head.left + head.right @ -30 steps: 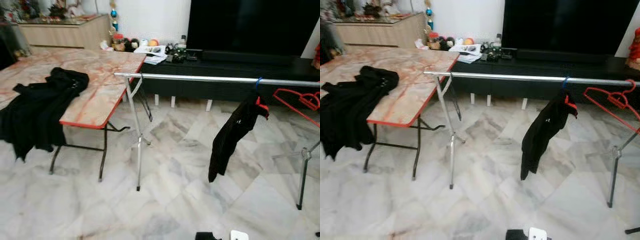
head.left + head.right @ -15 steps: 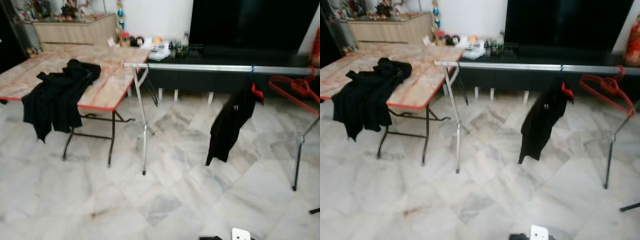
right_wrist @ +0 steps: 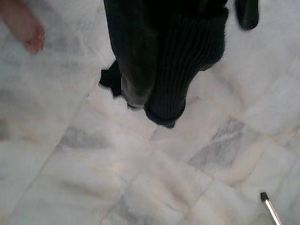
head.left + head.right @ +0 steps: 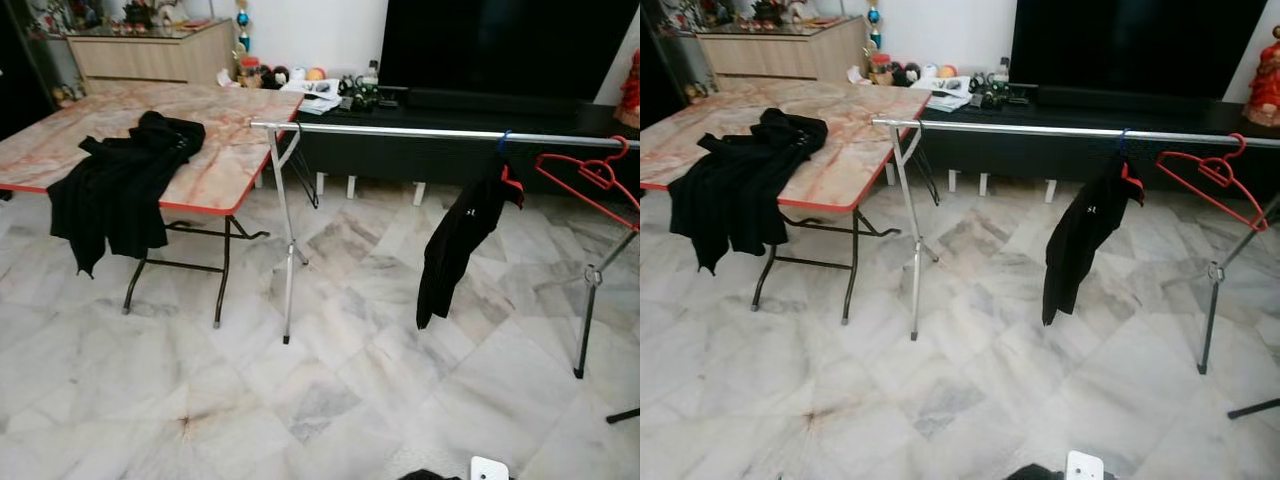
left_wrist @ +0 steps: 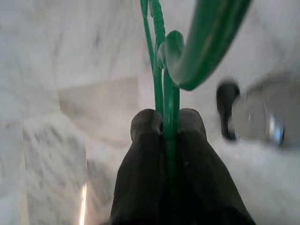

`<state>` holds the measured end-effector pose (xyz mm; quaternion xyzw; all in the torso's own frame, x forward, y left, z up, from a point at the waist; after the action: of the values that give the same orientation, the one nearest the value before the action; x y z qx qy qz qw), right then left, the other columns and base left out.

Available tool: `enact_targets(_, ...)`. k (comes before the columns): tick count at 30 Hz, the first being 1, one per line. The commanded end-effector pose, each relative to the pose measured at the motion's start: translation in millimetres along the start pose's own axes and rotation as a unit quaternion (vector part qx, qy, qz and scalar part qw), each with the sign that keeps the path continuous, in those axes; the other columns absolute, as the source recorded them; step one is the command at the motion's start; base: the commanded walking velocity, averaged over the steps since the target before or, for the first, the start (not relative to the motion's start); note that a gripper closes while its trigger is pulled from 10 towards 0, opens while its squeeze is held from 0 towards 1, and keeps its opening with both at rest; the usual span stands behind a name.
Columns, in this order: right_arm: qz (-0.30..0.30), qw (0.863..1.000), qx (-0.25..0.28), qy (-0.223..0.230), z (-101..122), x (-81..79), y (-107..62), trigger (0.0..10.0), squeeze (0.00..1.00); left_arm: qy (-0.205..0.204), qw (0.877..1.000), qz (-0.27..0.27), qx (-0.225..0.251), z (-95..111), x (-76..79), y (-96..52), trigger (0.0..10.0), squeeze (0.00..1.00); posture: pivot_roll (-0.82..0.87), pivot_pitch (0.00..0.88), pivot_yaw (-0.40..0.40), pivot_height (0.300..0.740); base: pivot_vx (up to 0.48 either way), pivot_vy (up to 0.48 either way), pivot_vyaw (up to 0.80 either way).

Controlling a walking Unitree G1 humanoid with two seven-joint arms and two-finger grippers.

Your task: Hang hanger

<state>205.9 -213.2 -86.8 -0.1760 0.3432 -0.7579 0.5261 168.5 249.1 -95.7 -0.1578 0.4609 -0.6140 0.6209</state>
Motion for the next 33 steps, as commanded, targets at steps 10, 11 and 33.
enact_targets(10,0.052,0.979,0.199,-0.016,139.4,-19.7,10.8,10.0,0.00,0.039,0.964,0.078,0.251,130.1,-53.9,-2.2,10.0,0.00,0.16,0.000,-0.023,0.740,0.000,0.000,0.00)
enact_targets(11,0.055,0.976,0.208,-0.029,145.5,-22.2,10.2,10.0,0.00,0.042,0.963,0.068,0.258,134.1,-53.2,-3.4,10.0,0.00,0.16,0.000,-0.025,0.740,0.000,0.000,0.00)
enact_targets(33,0.154,0.957,0.166,-0.182,178.2,-146.5,-0.2,10.0,0.00,0.320,0.825,-0.368,0.286,184.0,38.2,-78.2,10.0,0.00,0.22,0.000,-0.071,0.740,0.000,0.000,0.00)
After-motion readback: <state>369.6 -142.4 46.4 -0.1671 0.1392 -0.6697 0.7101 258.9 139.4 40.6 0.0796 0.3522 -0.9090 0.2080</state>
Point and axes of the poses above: a point about 5 cm out from each wrist's last joint towards the gripper, its own y axis pointing out of the wrist towards the gripper, its own z axis along the axis of the wrist's last joint, x = y × z, the point moved 2 cm from there along y, pointing out of the wrist towards the gripper, and after that the axes turned 11 degrees about y, right-handed, at the moved point
